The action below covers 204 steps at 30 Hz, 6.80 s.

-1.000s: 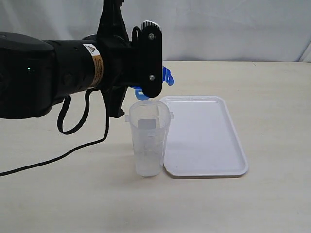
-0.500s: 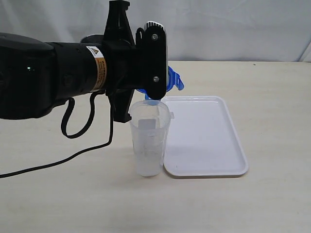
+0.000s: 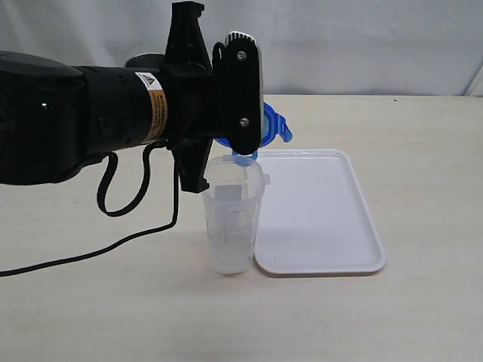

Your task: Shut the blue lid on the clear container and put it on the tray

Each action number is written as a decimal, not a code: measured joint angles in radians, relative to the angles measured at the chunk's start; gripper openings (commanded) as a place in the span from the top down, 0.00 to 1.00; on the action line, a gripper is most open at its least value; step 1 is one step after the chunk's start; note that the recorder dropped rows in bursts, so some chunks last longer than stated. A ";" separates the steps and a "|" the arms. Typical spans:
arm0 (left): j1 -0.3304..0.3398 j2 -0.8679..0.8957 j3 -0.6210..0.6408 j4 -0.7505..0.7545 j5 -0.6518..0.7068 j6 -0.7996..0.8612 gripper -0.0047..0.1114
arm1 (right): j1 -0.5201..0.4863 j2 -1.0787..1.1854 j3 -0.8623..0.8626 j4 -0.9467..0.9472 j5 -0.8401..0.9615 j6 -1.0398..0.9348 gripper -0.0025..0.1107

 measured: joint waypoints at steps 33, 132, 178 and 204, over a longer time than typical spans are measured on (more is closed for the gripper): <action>-0.070 0.000 0.000 0.044 0.111 -0.012 0.96 | 0.000 0.000 0.000 0.000 0.000 0.000 0.94; -0.314 0.000 0.106 0.230 0.511 -0.291 0.96 | 0.000 0.000 0.000 0.000 0.000 0.000 0.94; -0.375 0.000 0.185 0.154 0.515 -0.292 0.96 | 0.000 0.000 0.000 0.000 0.000 -0.002 0.94; -0.375 0.000 0.233 0.098 0.424 -0.331 0.96 | 0.000 0.000 0.000 0.000 0.000 -0.002 0.94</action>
